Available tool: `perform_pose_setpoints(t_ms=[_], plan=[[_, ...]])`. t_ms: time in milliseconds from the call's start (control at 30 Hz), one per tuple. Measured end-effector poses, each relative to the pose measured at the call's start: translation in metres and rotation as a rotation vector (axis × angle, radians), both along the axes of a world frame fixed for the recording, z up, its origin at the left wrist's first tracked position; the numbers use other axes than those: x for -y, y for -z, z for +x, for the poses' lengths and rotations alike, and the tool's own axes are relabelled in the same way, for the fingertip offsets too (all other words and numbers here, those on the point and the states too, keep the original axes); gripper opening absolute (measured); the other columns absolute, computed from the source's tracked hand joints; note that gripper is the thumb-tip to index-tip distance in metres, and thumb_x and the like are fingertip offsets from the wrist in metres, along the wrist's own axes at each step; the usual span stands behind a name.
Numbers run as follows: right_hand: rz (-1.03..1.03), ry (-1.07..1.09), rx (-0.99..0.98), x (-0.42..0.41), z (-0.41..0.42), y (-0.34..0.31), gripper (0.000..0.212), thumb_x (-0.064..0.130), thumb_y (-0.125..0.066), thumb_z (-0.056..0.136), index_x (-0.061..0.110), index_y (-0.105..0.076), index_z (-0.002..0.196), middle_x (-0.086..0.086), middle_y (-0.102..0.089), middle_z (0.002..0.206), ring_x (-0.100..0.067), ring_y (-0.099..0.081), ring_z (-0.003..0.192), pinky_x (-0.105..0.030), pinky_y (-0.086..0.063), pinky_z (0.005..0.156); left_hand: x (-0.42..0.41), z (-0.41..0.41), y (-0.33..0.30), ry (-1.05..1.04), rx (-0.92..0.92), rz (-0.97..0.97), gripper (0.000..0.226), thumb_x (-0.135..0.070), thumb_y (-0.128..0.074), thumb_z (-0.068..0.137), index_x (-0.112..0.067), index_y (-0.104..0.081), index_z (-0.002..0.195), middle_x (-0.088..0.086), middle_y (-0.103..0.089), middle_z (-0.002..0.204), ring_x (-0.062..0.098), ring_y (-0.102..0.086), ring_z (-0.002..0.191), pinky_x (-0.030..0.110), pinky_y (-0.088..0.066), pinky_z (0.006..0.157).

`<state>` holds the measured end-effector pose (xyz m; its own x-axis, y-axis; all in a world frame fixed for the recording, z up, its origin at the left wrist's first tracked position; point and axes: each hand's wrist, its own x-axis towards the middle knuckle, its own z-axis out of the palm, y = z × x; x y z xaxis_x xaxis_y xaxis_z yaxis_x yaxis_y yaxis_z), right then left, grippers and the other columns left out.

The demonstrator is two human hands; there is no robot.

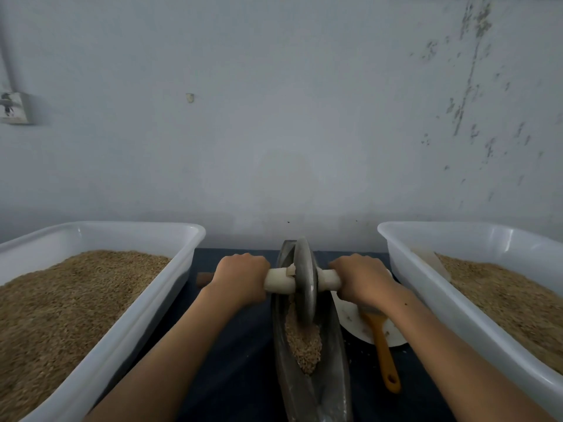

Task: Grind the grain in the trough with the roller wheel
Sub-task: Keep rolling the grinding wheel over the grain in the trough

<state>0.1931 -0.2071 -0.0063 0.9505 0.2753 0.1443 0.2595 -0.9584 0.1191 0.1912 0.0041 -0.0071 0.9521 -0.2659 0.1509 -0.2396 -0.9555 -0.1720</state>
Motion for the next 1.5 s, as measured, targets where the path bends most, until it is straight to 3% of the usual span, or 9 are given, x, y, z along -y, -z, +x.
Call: perform_pose_setpoints(t_ms=[233, 433, 600, 800, 900, 1067, 1267, 1367, 1500], plan=[[-0.033, 0.031, -0.324, 0.000, -0.004, -0.012, 0.039, 0.022, -0.072, 0.078, 0.019, -0.059, 0.114, 0.004, -0.057, 0.085, -0.015, -0.058, 0.079, -0.024, -0.041, 0.060, -0.006, -0.001, -0.008, -0.029, -0.430, -0.118, 0.024, -0.025, -0.072, 0.077, -0.016, -0.058, 0.095, -0.003, -0.063, 0.075, 0.010, -0.060, 0.063, 0.022, -0.044, 0.058], [-0.035, 0.022, -0.074, -0.001, 0.001, -0.003, 0.025, 0.022, -0.063, 0.083, 0.021, -0.060, 0.107, 0.001, -0.062, 0.093, -0.018, -0.059, 0.081, -0.027, -0.035, 0.060, 0.001, 0.001, -0.001, -0.047, -0.046, -0.021, 0.036, -0.031, -0.065, 0.083, -0.021, -0.056, 0.116, 0.001, -0.062, 0.107, 0.019, -0.058, 0.094, 0.032, -0.042, 0.075], [0.068, 0.008, 0.112, -0.001, 0.003, 0.007, 0.013, 0.019, -0.058, 0.086, 0.028, -0.053, 0.094, 0.001, -0.066, 0.100, -0.019, -0.061, 0.089, -0.029, -0.035, 0.069, 0.003, 0.002, 0.005, -0.022, 0.142, -0.048, 0.028, -0.027, -0.059, 0.087, -0.022, -0.055, 0.114, 0.002, -0.062, 0.109, 0.022, -0.059, 0.100, 0.033, -0.043, 0.079], [-0.050, 0.017, -0.239, 0.000, -0.003, -0.010, 0.037, 0.023, -0.069, 0.080, 0.018, -0.058, 0.115, 0.004, -0.056, 0.087, -0.014, -0.054, 0.078, -0.023, -0.035, 0.056, -0.005, 0.001, -0.004, -0.020, -0.252, -0.049, 0.045, -0.031, -0.072, 0.078, -0.020, -0.057, 0.119, 0.002, -0.064, 0.109, 0.018, -0.059, 0.094, 0.029, -0.040, 0.073], [-0.015, 0.046, -0.339, 0.000, -0.006, -0.012, 0.041, 0.022, -0.071, 0.079, 0.016, -0.059, 0.118, -0.001, -0.062, 0.099, -0.017, -0.060, 0.086, -0.024, -0.041, 0.062, -0.007, 0.001, -0.004, -0.028, -0.365, -0.082, 0.043, -0.029, -0.074, 0.075, -0.019, -0.060, 0.115, 0.001, -0.066, 0.099, 0.016, -0.062, 0.085, 0.027, -0.042, 0.069], [-0.039, 0.034, -0.177, -0.002, -0.004, -0.009, 0.030, 0.022, -0.066, 0.082, 0.018, -0.060, 0.111, 0.002, -0.058, 0.087, -0.015, -0.054, 0.075, -0.023, -0.034, 0.055, -0.003, 0.001, -0.001, -0.035, -0.124, -0.034, 0.039, -0.032, -0.069, 0.079, -0.021, -0.058, 0.115, -0.001, -0.061, 0.098, 0.016, -0.055, 0.084, 0.030, -0.040, 0.070], [0.065, 0.040, 0.115, -0.004, 0.000, 0.006, 0.013, 0.018, -0.057, 0.087, 0.025, -0.058, 0.099, 0.001, -0.066, 0.099, -0.019, -0.061, 0.088, -0.030, -0.040, 0.070, 0.002, 0.004, 0.008, -0.008, 0.192, -0.066, 0.027, -0.031, -0.060, 0.086, -0.025, -0.055, 0.112, 0.000, -0.062, 0.107, 0.020, -0.059, 0.097, 0.029, -0.037, 0.073], [0.010, 0.030, -0.009, -0.002, -0.001, 0.000, 0.022, 0.019, -0.061, 0.086, 0.022, -0.059, 0.108, 0.000, -0.065, 0.101, -0.019, -0.061, 0.089, -0.029, -0.040, 0.069, -0.001, 0.004, 0.004, 0.003, 0.088, -0.021, 0.033, -0.032, -0.062, 0.084, -0.024, -0.056, 0.115, 0.000, -0.063, 0.108, 0.019, -0.059, 0.097, 0.029, -0.038, 0.073], [-0.059, 0.035, -0.269, -0.003, -0.008, -0.014, 0.035, 0.021, -0.069, 0.081, 0.017, -0.059, 0.115, -0.001, -0.061, 0.094, -0.017, -0.058, 0.080, -0.025, -0.040, 0.060, -0.006, 0.000, -0.004, -0.024, -0.267, -0.041, 0.043, -0.031, -0.072, 0.077, -0.019, -0.058, 0.115, 0.000, -0.064, 0.100, 0.015, -0.055, 0.081, 0.028, -0.041, 0.070]])
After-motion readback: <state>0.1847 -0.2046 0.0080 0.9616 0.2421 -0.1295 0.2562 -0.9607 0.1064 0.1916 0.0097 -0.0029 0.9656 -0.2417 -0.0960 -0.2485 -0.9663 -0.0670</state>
